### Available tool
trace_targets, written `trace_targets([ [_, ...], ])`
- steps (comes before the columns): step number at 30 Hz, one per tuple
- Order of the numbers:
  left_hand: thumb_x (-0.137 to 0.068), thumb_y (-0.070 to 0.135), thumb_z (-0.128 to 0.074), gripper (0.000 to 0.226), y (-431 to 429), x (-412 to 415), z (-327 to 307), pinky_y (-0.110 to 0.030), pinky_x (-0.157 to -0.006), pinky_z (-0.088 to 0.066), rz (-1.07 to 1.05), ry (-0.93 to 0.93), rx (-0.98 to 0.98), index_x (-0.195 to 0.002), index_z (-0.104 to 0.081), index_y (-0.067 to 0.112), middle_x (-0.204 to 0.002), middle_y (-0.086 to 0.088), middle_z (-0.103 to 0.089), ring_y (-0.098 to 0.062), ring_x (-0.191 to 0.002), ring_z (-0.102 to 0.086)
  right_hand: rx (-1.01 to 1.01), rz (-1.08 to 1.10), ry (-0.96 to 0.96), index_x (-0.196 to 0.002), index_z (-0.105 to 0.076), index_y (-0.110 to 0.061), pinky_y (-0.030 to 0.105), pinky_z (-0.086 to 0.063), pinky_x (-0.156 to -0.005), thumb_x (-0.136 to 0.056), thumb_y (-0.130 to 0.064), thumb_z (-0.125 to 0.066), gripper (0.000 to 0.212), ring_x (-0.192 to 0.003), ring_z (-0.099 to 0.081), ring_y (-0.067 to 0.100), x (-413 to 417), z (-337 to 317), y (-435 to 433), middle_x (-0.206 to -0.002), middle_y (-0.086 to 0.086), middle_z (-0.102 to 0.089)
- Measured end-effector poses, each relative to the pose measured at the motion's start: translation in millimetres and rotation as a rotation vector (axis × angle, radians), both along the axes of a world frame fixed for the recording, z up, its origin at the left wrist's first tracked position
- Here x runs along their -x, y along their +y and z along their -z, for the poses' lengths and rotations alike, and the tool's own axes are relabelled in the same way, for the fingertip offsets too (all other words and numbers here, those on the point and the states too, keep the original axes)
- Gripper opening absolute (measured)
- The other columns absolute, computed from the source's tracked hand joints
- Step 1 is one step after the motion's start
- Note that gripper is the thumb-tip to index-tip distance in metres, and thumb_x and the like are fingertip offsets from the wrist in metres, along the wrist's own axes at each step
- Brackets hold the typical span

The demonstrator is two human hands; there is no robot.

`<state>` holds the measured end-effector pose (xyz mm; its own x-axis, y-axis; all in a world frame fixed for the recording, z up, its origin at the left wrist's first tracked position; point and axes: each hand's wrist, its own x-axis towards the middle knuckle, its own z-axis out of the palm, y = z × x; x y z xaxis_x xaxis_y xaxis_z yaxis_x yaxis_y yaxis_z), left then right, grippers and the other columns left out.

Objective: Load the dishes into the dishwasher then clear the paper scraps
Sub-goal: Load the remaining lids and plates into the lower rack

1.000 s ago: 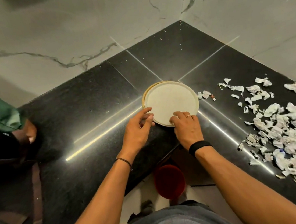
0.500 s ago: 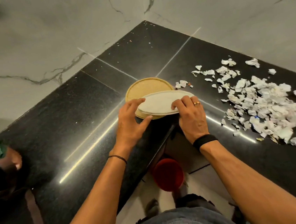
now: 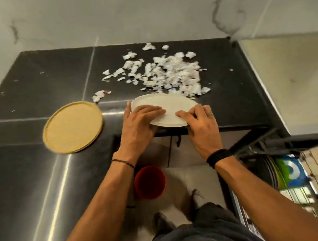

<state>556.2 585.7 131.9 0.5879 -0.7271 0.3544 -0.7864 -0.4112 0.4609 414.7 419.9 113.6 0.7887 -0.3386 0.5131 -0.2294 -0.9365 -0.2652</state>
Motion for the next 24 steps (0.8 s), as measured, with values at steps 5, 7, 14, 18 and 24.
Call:
trace_targets([
  [5,-0.082,0.009,-0.079,0.046,-89,46,-5,-0.055,-0.119,-0.029,0.252,-0.061,-0.034,-0.122,-0.074,0.031,-0.123,0.009,-0.072,-0.019,-0.119,-0.063,0.012,0.301,-0.058,-0.113,-0.071,-0.021,0.040,-0.037,-0.086,-0.080,-0.003,-0.064,0.038,-0.095,-0.048,0.028,78,-7,-47,-0.098,0.006,-0.053],
  [7,-0.083,0.007,-0.076,0.043,-126,69,-4,-0.055,-0.115,-0.036,0.366,-0.056,-0.017,-0.120,-0.075,0.029,-0.120,0.006,-0.074,-0.021,-0.116,-0.065,-0.006,0.392,-0.074,-0.112,-0.070,-0.021,0.042,-0.038,-0.087,-0.078,-0.010,-0.067,0.036,-0.098,-0.049,0.028,114,-10,-66,-0.100,0.006,-0.053],
  [14,-0.089,0.019,-0.063,0.024,-232,183,15,-0.046,-0.092,-0.049,0.704,-0.080,0.003,-0.107,-0.079,0.021,-0.106,0.000,-0.078,-0.026,-0.093,-0.068,-0.153,0.524,-0.057,-0.132,-0.062,-0.021,0.046,-0.043,-0.099,-0.087,-0.033,-0.059,0.046,-0.116,-0.054,0.028,243,5,-116,-0.122,0.003,-0.062],
  [18,-0.088,0.024,-0.057,0.030,-279,235,42,-0.050,-0.103,-0.045,0.864,-0.052,-0.068,-0.108,-0.079,0.023,-0.108,0.005,-0.077,-0.014,-0.101,-0.059,-0.350,0.576,-0.026,-0.155,-0.036,-0.024,0.040,-0.050,-0.092,-0.092,-0.034,-0.062,0.069,-0.117,-0.056,0.024,305,27,-134,-0.132,0.001,-0.062],
  [24,-0.089,0.022,-0.061,0.024,-332,285,80,-0.049,-0.094,-0.052,1.086,-0.037,-0.165,-0.105,-0.079,0.022,-0.107,0.009,-0.077,-0.020,-0.101,-0.072,-0.425,0.695,0.075,-0.128,-0.065,-0.017,0.039,-0.057,-0.082,-0.083,-0.010,-0.070,0.046,-0.101,-0.069,0.030,366,67,-139,-0.117,0.005,-0.073],
])
